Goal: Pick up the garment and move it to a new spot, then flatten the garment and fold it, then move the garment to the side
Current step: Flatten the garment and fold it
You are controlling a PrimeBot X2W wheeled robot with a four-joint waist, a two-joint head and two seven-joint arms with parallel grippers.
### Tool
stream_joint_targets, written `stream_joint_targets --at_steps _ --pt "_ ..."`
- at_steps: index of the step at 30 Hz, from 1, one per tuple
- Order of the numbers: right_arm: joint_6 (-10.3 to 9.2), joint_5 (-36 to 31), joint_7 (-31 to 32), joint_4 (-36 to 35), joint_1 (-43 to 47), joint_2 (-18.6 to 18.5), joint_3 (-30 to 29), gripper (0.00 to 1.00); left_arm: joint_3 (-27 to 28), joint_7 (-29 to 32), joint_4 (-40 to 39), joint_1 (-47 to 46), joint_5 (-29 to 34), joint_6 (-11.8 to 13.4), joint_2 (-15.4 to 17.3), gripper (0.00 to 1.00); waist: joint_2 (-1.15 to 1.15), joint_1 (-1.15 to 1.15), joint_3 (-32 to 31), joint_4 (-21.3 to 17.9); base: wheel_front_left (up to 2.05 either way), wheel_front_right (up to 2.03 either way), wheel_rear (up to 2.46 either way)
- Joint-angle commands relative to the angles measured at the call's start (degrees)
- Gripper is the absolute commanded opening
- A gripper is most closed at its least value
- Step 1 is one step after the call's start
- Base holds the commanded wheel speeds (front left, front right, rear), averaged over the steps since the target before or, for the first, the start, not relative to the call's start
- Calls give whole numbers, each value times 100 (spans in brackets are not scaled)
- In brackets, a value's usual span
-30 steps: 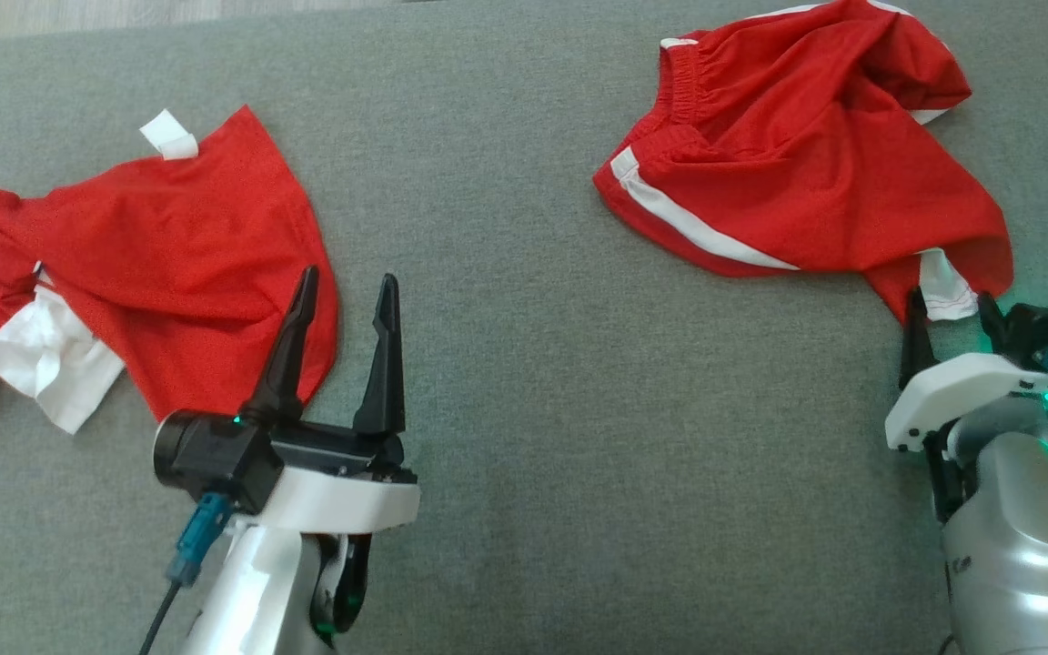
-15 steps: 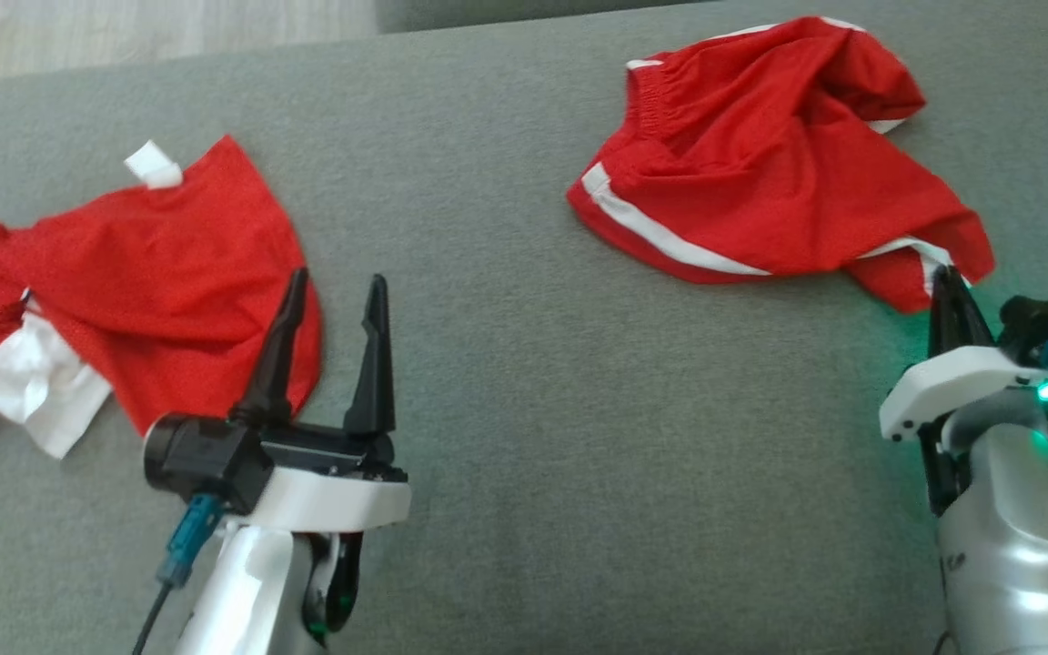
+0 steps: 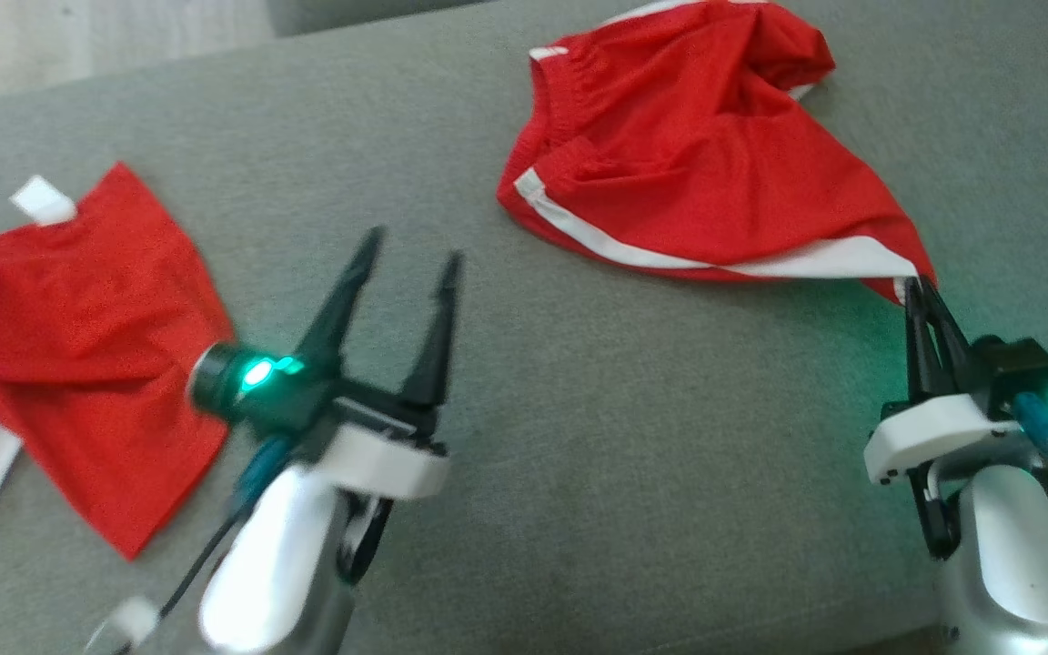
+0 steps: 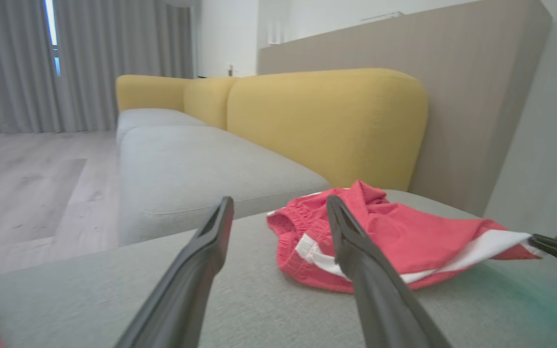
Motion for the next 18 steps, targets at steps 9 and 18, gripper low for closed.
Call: stream_joint_targets --at_steps 9,18 --pt "-4 -80 156 -439 -131 -26 370 0 -1030 603 1273 -1701 41 -99 477 100 0 0 506 -395 0 0 0" --pt "-4 14 121 -391 -242 -26 554 0 -1906 785 2235 -2922 -639 -101 776 100 0 0 786 -615 0 0 0"
